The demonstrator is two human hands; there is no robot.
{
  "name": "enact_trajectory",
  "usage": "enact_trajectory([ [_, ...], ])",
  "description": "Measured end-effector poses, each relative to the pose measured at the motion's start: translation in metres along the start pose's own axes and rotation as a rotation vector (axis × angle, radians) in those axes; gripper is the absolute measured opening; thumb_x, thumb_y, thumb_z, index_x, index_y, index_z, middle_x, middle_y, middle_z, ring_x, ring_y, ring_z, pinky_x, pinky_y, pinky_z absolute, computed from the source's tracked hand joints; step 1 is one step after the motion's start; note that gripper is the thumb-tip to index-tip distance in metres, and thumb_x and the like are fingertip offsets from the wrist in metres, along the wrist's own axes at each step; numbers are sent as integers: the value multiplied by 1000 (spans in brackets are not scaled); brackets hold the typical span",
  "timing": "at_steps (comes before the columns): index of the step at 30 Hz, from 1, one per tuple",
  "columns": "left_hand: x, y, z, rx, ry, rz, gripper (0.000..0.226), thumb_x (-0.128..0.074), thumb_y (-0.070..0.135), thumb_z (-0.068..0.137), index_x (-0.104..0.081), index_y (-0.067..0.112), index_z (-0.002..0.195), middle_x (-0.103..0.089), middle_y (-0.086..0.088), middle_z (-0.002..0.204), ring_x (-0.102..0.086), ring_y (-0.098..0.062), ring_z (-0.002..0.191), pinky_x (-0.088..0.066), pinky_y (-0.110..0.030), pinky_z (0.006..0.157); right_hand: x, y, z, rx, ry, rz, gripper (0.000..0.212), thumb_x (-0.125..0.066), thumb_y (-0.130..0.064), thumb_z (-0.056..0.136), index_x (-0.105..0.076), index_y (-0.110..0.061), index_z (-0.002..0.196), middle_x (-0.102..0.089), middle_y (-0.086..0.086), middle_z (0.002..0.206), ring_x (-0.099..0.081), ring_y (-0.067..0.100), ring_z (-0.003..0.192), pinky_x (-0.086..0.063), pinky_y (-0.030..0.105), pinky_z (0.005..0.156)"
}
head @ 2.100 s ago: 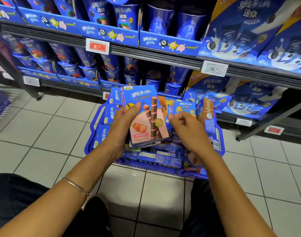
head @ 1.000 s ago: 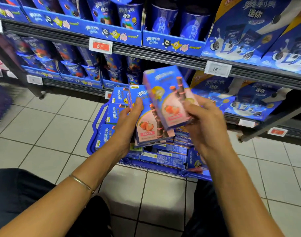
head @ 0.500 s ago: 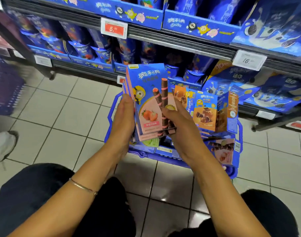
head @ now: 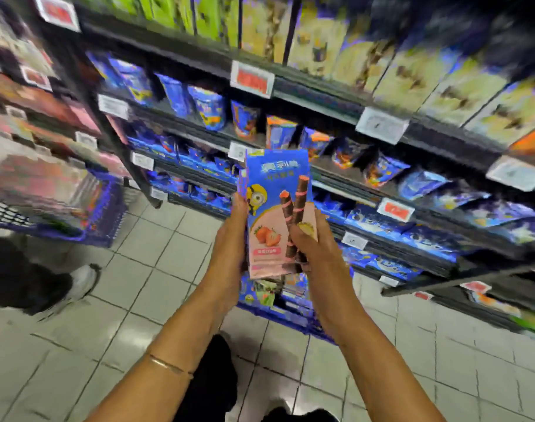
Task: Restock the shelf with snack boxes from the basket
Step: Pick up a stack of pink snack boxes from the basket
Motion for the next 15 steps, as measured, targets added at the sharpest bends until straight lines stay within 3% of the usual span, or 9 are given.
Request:
enact_trajectory([
  [4,-17,94,-57,-62,-131,-111,81,-41,70,86,-67,15,140,-76,-16,127,-79,-30,103,-67,-46,79,-44,-95,-33,83,3,-18,31,-66,-35,89,-66,-42,119,-76,-5,109,-73,20,100,-55,37,83],
  [6,-19,141,-78,-144,-118,-103,80,-39,68,88,-67,13,140,-74,-18,130,-77,-32,109,-65,-49,87,-71,-137,-41,121,-48,6,26,-63,-27,97,-66,-43,117,-77,-7,108,-74,15,98,-58,34,81],
  [9,-17,207,-93,-252,-61,-74,76,-36,68,91,-68,16,138,-74,-16,132,-70,-39,121,-55,-59,105,-106,-193,-43,208,-101,63,21,-56,-22,100,-64,-31,117,-74,-15,86,-71,3,73,-54,17,61],
  [11,-12,248,-92,-316,-76,-39,73,-37,70,92,-71,21,134,-75,-12,130,-73,-34,118,-61,-54,96,-131,-225,-37,281,-121,58,20,-58,-28,100,-61,-25,120,-69,-19,77,-67,-2,69,-51,12,58],
  [13,-7,285,-88,-368,-124,-16,68,-40,70,91,-76,24,127,-77,-11,128,-77,-30,112,-66,-44,82,-154,-250,-27,326,-99,56,27,-65,-40,94,-62,-31,119,-69,-20,81,-69,-1,75,-50,13,60],
  [15,2,317,-82,-413,-157,-10,66,-41,68,95,-75,23,128,-76,-11,128,-77,-29,111,-66,-38,78,-177,-269,-15,356,-72,55,32,-68,-45,90,-63,-37,121,-74,-15,103,-72,6,95,-56,25,73],
])
Point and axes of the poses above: each hand's wrist, its own z-axis towards the middle knuckle, its own x-axis out of the back of the hand, y = z × x, the point moved 3 cm from there along z, towards the middle knuckle
